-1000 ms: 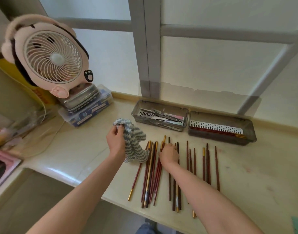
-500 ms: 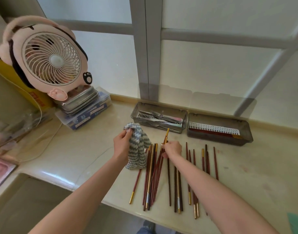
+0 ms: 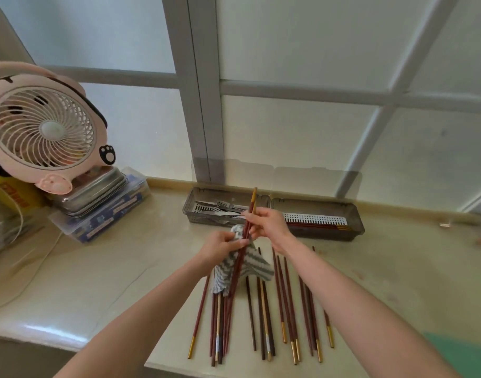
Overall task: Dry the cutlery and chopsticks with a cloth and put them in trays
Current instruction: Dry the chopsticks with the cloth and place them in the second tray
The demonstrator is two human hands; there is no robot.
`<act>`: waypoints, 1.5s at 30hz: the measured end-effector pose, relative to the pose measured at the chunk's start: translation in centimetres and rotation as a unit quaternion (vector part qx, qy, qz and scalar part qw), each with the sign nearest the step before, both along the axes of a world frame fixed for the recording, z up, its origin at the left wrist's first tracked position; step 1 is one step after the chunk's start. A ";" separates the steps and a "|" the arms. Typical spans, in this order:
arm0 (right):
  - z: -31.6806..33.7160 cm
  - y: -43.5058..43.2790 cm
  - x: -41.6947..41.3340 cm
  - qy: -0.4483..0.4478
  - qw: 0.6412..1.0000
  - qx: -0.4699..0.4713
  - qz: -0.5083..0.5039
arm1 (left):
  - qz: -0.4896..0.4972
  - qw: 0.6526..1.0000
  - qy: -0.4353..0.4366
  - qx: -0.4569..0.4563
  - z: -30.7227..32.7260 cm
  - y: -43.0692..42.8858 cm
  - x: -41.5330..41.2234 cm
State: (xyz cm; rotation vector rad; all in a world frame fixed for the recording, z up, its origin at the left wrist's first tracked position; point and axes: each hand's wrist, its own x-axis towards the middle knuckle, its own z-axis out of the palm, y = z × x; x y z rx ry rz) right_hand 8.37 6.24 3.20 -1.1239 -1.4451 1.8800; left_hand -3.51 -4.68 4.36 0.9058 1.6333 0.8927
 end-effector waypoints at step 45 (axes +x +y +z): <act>2.0 5.2 4.3 -0.001 0.959 -0.113 -0.260 | -0.161 0.978 0.128 -0.045 3.1 1.8 1.2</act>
